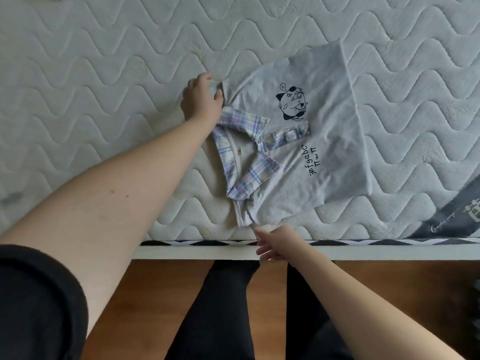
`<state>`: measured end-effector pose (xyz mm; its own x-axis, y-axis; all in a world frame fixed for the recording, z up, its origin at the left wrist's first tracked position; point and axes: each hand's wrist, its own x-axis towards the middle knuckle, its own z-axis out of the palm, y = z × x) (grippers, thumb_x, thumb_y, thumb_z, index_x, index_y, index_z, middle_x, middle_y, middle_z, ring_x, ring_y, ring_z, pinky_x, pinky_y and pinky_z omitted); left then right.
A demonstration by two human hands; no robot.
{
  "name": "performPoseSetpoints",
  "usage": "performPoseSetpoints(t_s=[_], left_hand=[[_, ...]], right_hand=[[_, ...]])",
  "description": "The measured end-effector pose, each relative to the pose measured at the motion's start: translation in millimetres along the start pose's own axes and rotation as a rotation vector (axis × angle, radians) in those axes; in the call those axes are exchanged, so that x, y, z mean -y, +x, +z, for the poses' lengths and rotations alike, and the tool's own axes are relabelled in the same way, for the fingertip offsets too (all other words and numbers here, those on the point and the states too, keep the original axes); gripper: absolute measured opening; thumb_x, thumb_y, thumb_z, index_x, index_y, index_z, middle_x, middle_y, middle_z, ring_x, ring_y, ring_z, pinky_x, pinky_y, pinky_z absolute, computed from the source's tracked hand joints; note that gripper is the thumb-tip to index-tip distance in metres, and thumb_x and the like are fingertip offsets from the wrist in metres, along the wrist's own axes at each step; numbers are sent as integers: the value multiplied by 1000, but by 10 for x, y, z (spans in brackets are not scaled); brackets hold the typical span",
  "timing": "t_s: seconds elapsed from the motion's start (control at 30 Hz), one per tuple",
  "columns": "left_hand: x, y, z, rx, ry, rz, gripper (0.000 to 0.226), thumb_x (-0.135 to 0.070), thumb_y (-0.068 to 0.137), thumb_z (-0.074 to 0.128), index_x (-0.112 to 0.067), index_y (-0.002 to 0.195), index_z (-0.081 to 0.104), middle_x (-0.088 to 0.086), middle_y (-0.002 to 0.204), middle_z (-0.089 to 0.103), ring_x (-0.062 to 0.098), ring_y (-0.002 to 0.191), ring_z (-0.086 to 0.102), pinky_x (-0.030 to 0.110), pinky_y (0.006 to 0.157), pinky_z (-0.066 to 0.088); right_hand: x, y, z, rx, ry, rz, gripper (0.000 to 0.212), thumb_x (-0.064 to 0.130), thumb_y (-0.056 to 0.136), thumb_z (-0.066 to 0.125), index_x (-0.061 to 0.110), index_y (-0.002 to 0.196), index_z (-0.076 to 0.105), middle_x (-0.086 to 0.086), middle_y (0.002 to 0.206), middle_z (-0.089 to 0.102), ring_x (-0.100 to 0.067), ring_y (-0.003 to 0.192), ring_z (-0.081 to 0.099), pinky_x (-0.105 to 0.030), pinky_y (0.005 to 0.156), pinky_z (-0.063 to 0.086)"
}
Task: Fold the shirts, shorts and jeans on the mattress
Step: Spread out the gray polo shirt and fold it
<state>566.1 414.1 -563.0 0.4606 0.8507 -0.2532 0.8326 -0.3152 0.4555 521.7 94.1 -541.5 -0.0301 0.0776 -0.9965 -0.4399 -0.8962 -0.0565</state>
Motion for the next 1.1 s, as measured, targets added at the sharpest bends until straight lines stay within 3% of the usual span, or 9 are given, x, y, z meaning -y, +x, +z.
performPoseSetpoints(t_s=[0.2, 0.37, 0.53, 0.6, 0.7, 0.83, 0.97, 1.1], left_hand=[[268, -793, 61, -14, -207, -58, 33, -12, 93, 55, -12, 125, 59, 11, 117, 62, 27, 107, 58, 33, 95, 44], [172, -1522, 148, -64, -338, -261, 20, -10, 92, 56, -11, 111, 62, 8, 105, 62, 23, 93, 61, 31, 84, 47], [21, -2247, 267, -194, -520, -552, 15, -19, 98, 54, -23, 110, 59, -2, 106, 63, 14, 95, 61, 24, 79, 48], [-75, -2557, 370, -245, -644, -683, 15, -25, 98, 56, -25, 113, 57, -6, 110, 64, 12, 100, 62, 22, 81, 48], [-228, -2877, 552, -312, -692, -833, 25, -29, 99, 54, -19, 122, 55, -3, 117, 62, 15, 108, 60, 29, 90, 48], [-403, -2975, 785, -423, -833, -1117, 34, -35, 103, 45, -12, 126, 52, 5, 121, 61, 23, 113, 59, 28, 82, 42], [-465, -2953, 998, -496, -924, -1418, 56, -42, 100, 50, -1, 137, 42, 18, 132, 57, 33, 116, 59, 35, 83, 46], [-446, -2992, 1171, -430, -1096, -1444, 66, -52, 93, 57, -7, 139, 42, 9, 132, 57, 24, 111, 59, 32, 82, 43]], right_hand=[[234, -34, -426, -65, -154, -433, 10, 25, 99, 57, 22, 97, 66, 1, 85, 74, -9, 66, 68, -23, 56, 52], [583, -2, -637, -128, -307, -656, 11, 24, 99, 55, 25, 103, 65, 5, 93, 73, -13, 86, 68, -32, 77, 55], [1041, -47, -843, -145, -547, -830, 24, 29, 98, 57, 20, 118, 67, 4, 109, 71, -8, 94, 61, -20, 77, 42], [1234, -86, -898, -113, -627, -877, 27, 27, 99, 56, 18, 123, 65, 1, 115, 70, -10, 102, 63, -24, 88, 47], [1535, -136, -968, -119, -727, -949, 30, 21, 99, 56, 14, 128, 62, -6, 120, 69, -18, 112, 64, -36, 102, 47], [1992, -83, -972, -156, -888, -1039, 35, 18, 99, 54, 16, 134, 57, -5, 128, 65, -20, 118, 60, -29, 99, 44], [2467, 98, -992, -269, -1094, -1161, 38, 21, 100, 50, 22, 138, 54, -3, 136, 60, -25, 123, 54, -33, 99, 41], [2873, 247, -968, -339, -1220, -1198, 44, 22, 98, 53, 24, 142, 49, -6, 139, 56, -28, 132, 42, -40, 105, 37]])
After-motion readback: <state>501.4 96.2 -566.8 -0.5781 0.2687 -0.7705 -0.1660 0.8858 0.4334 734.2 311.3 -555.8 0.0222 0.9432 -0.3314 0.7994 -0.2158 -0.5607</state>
